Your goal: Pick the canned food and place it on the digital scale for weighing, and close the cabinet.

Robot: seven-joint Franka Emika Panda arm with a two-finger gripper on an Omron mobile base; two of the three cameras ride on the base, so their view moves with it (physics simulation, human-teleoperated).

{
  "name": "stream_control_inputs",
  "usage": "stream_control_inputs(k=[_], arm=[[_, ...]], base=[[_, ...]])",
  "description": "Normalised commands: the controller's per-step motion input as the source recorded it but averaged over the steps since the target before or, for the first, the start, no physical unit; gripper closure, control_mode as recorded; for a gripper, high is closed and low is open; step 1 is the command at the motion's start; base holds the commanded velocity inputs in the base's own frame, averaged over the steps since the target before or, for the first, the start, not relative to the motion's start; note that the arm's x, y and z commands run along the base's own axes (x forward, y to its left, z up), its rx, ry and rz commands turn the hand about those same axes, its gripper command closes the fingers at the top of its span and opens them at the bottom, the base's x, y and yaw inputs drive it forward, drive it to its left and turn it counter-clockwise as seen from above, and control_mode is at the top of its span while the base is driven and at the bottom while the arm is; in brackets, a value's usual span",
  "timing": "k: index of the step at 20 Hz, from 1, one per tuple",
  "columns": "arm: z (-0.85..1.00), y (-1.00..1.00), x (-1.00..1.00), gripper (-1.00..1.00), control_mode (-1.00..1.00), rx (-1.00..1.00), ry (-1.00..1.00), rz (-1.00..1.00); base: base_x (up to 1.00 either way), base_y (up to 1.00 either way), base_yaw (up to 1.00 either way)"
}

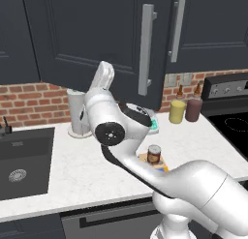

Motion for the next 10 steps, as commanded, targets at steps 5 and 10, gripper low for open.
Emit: stream_control_inputs(k=[5, 10], arm=[[0.05, -0.45, 0.46, -1.00, -1.00, 0.10, 0.14, 0.21], [0.10, -0.26, 0.63, -1.00, -1.00, 0.08, 0.16, 0.05]], base=[[0.00, 0.00, 0.00], [0.00, 0.00, 0.00]])
